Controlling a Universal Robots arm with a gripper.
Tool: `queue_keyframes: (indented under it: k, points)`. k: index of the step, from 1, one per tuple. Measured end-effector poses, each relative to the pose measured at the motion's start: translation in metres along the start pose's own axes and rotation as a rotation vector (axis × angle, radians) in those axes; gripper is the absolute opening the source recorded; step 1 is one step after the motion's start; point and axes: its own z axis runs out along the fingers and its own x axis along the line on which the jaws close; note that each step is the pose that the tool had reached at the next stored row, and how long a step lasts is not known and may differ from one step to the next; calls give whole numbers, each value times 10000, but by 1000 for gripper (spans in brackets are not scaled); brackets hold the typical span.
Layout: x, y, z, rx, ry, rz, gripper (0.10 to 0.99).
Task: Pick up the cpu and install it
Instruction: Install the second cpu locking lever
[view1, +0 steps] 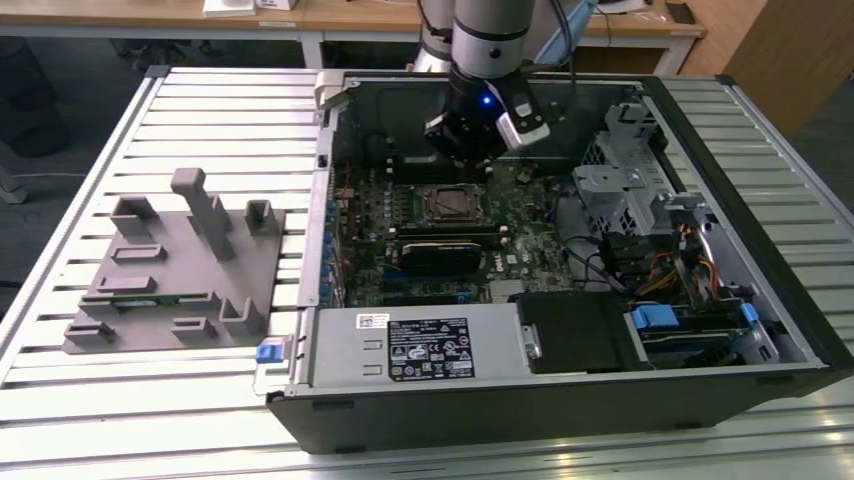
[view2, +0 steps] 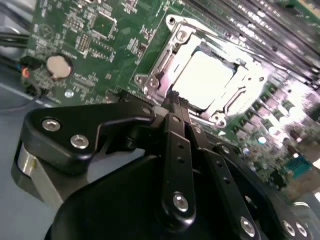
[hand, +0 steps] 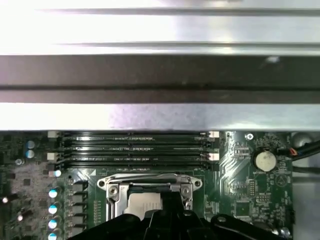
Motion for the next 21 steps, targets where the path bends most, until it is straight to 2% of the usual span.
queue_keyframes:
  k: [3,7,10,16,18,21]
  points:
    - [-1,1,-58,0,0,0,106]
    - [-4,-28,-60,-2,7,-1,106]
    - [-6,-93,-64,-1,8,0,106]
    - [-10,-293,-72,-1,14,0,106]
    - [-18,-336,-74,1,61,3,106]
    - [-46,-365,-75,3,243,11,106]
